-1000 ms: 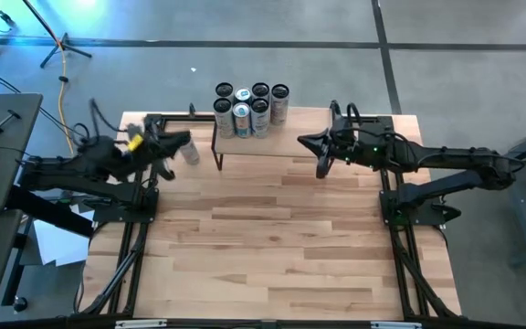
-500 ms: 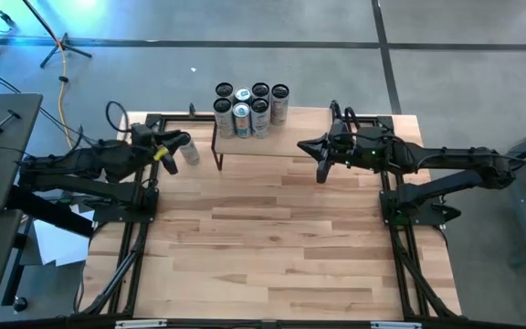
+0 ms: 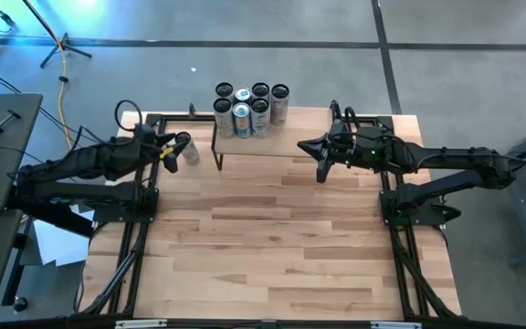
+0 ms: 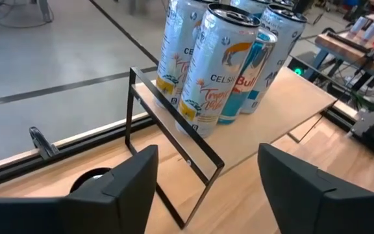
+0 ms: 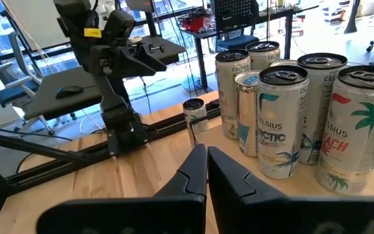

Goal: Place canned beverage on shelf
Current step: Put the black soda can on the shelf

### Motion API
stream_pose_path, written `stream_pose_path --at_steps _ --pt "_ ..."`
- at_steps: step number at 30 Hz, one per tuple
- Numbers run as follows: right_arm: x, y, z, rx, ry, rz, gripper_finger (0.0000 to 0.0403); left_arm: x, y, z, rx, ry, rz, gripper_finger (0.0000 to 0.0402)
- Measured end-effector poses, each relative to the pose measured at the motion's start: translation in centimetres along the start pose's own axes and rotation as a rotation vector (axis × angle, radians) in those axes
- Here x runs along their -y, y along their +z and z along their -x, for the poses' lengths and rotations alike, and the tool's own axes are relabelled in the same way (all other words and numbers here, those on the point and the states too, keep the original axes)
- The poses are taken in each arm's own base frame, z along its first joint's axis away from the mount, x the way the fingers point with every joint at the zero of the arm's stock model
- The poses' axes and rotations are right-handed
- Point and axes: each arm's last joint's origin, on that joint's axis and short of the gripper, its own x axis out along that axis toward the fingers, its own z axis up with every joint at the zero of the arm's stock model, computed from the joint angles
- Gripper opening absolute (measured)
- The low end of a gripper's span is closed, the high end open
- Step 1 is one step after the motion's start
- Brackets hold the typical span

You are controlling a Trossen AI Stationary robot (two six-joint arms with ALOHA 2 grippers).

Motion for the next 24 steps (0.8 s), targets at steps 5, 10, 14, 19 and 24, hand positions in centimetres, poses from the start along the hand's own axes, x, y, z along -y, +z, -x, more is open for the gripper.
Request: stream_pose_path --at_steps 5,10,14,19,24 --pt "0.00 0.00 0.00 0.000 0.000 -0.004 0.0000 -0.09 0.03 -0.10 -0.013 -0.012 -0.005 0.0251" --pt "0.01 0.00 0.00 0.000 -0.001 -0.001 0.0000 -0.05 0.01 -0.11 -0.025 -0.031 -0.003 0.0258" --pt "0.01 0.00 0.00 0.000 -0.001 -0.001 0.0000 -0.04 0.00 -0.11 -0.028 -0.036 -0.003 0.0262" --pt "0.01 0.00 0.00 0.000 -0.001 0.000 0.0000 -0.05 0.01 -0.10 -0.025 -0.033 -0.017 0.0262" --pt "0.01 0.00 0.00 0.000 -0.001 -0.003 0.0000 0.02 -0.01 -0.09 -0.035 -0.053 0.001 0.0262"
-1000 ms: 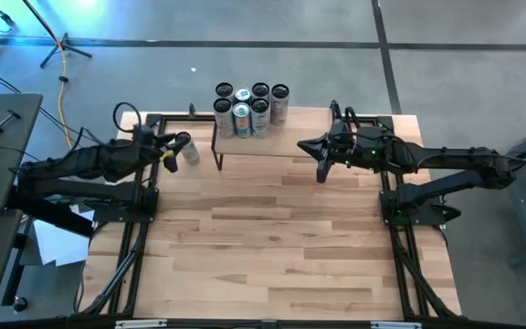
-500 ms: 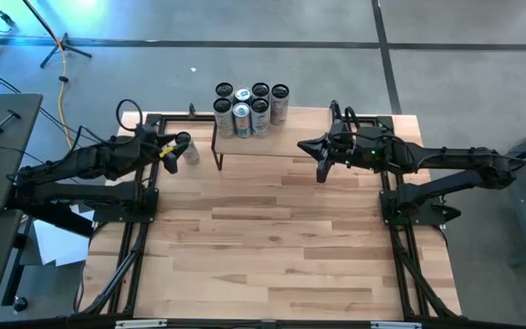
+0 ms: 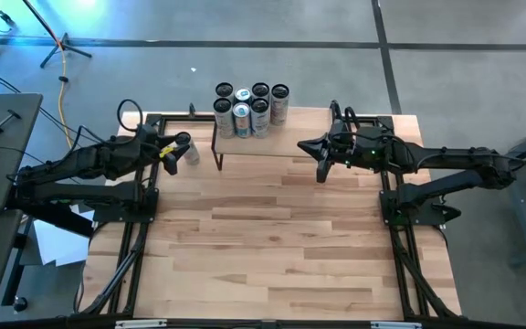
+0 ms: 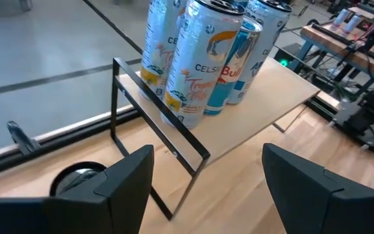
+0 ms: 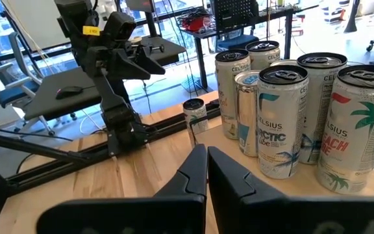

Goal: Place canned beverage on shelf
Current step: Put the black soda can on the shelf

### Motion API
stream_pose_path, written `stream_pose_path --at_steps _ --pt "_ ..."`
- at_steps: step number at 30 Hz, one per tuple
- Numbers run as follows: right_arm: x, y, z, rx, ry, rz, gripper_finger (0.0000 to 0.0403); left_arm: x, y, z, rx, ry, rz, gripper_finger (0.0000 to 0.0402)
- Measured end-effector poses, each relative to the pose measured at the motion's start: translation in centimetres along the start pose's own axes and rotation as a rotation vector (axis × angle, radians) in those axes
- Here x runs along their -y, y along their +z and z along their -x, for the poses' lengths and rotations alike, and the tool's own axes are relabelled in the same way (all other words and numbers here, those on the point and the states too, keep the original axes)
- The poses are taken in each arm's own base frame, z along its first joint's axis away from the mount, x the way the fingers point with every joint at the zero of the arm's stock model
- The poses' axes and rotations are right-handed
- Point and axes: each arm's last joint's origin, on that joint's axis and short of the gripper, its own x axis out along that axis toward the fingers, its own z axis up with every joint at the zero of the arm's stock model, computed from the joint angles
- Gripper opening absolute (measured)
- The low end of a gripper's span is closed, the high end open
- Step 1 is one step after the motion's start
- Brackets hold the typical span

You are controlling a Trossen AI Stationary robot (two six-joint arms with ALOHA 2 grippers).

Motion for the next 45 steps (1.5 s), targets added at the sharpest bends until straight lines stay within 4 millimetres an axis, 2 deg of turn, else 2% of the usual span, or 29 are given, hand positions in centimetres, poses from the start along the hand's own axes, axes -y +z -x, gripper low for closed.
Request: stream_pose_path --at_steps 14,19,24,29,36,45 --pt "-0.1 0.0 0.0 -0.002 0.006 0.004 0.0000 0.2 -0.1 0.0 -0.034 -0.058 -0.072 0.0272" --pt "-0.1 -0.1 0.0 -0.002 0.006 0.008 0.0000 0.3 -0.6 -1.0 -0.113 -0.034 -0.099 0.0332" --pt "-0.1 -0.2 0.0 -0.016 0.003 0.008 0.0000 0.2 -1.9 -2.7 -0.277 0.095 -0.181 0.0393" --pt "-0.1 -0.3 0.0 -0.029 0.000 0.007 0.0000 0.5 -2.2 -3.4 -0.321 0.105 -0.154 0.0390" --pt "0.0 -0.7 0.0 -0.072 -0.010 0.014 0.0000 0.3 -2.1 -3.4 -0.286 0.161 -0.122 0.0388" --pt "0.0 -0.8 0.1 -0.081 -0.012 0.044 0.0000 0.1 -2.4 -3.3 -0.307 0.194 0.023 0.0388"
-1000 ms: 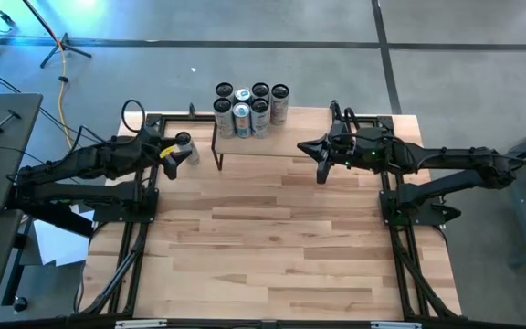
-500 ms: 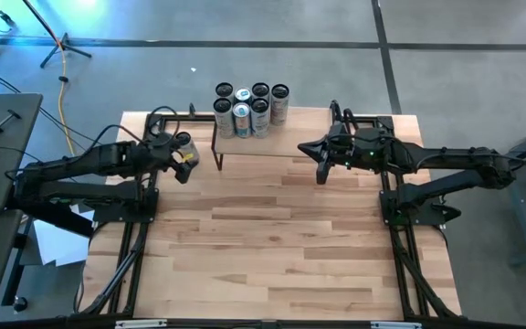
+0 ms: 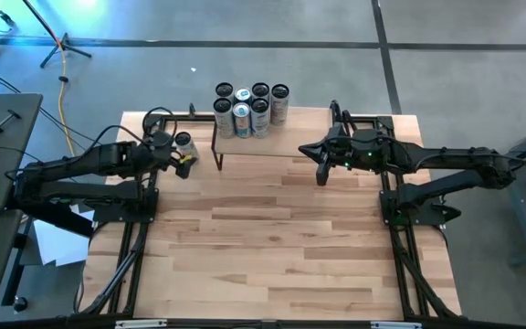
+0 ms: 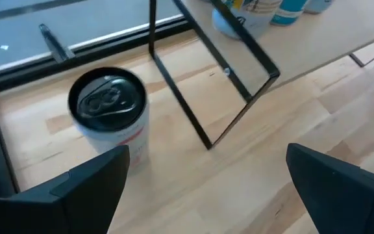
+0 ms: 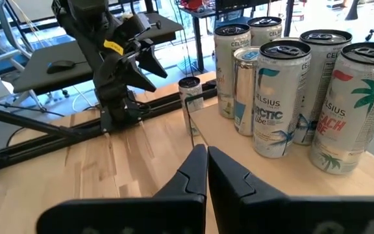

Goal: Place canned beverage on shelf
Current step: Put the black soda can on the shelf

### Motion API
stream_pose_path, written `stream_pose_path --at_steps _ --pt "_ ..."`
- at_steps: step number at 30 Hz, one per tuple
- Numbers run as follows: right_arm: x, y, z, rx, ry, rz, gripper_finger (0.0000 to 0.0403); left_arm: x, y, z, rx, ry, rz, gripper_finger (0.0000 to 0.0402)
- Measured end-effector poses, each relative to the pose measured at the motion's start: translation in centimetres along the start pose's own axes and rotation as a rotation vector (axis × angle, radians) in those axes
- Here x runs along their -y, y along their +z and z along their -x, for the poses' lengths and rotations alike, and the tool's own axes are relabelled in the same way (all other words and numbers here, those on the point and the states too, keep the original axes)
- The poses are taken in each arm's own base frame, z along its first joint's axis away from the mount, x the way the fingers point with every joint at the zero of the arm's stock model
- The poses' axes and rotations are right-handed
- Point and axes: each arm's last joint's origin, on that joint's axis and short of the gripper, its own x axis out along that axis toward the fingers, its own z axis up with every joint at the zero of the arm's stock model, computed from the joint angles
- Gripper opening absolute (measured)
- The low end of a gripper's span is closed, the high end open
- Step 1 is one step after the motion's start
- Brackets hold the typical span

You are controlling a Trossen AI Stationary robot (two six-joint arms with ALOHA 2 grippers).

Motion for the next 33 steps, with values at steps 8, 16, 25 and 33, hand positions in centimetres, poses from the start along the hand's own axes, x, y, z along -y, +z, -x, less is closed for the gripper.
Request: stream_pose_path --at_steps 8,16,25,33 --pt "0.2 -0.2 0.0 -0.017 -0.019 0.006 0.0000 -0.8 1.6 -0.1 0.008 0.112 0.116 0.0388" --pt "0.3 -0.2 0.0 -0.020 -0.039 0.004 0.0000 -1.3 4.4 -1.9 -0.146 0.158 0.086 0.0388" --pt "0.3 -0.3 0.0 -0.025 -0.040 -0.013 0.0000 -2.2 5.0 -4.8 -0.233 0.288 0.049 0.0388" --pt "0.3 -0.3 0.0 -0.025 -0.039 -0.013 0.0000 -2.0 4.9 -6.3 -0.294 0.311 0.030 0.0388"
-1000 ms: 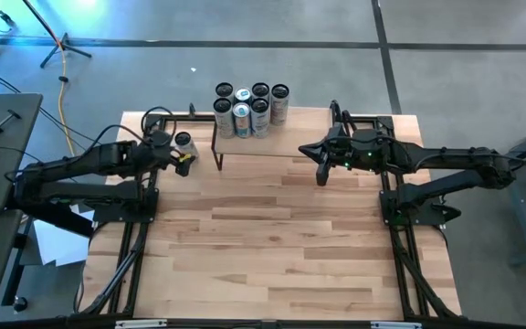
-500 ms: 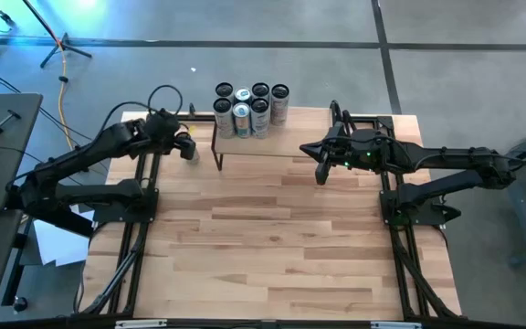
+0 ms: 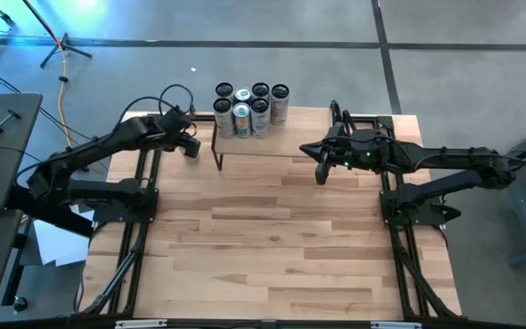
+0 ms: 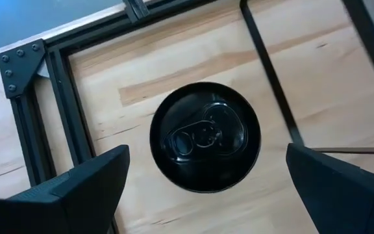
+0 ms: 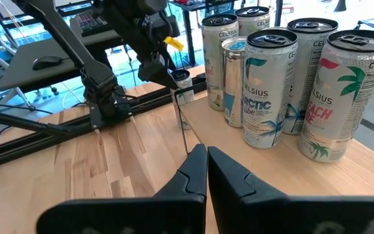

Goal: Place canned beverage on shelf
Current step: Put the black soda can on the shelf

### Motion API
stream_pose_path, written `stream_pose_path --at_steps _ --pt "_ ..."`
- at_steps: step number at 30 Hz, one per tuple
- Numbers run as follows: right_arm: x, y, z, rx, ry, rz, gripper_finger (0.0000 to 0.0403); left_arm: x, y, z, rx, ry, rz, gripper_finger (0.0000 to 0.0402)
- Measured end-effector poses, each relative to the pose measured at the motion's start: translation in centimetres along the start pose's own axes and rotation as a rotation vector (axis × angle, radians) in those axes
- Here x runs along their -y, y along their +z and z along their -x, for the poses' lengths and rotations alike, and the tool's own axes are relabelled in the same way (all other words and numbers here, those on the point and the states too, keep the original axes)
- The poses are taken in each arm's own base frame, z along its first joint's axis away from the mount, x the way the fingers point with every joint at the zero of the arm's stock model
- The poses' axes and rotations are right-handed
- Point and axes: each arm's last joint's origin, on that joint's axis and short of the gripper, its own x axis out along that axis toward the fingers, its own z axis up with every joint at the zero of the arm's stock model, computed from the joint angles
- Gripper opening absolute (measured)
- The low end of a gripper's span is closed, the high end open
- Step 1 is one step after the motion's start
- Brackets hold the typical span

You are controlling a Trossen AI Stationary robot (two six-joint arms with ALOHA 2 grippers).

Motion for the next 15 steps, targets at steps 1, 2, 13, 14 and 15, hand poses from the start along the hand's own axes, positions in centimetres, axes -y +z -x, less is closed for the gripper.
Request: stream_pose_path --at_steps 1,2,13,14,15 --pt "0.0 0.0 0.0 0.000 0.000 0.000 0.0000 0.1 0.0 -0.2 -0.009 0.002 -0.013 0.0388" --pt "0.0 0.0 0.0 0.000 0.000 0.000 0.0000 0.2 0.1 -0.4 -0.021 0.001 -0.029 0.0388" --pt "0.0 0.0 0.0 -0.002 0.000 0.027 0.0000 1.0 0.6 -1.9 -0.020 0.046 0.012 0.0375" --pt "0.0 0.0 0.0 -0.005 -0.001 0.028 0.0000 1.0 0.6 -2.0 -0.024 0.048 0.019 0.0366" --pt "0.0 -0.1 0.0 -0.007 -0.001 0.029 0.0000 1.0 0.6 -2.0 -0.028 0.051 0.025 0.0356"
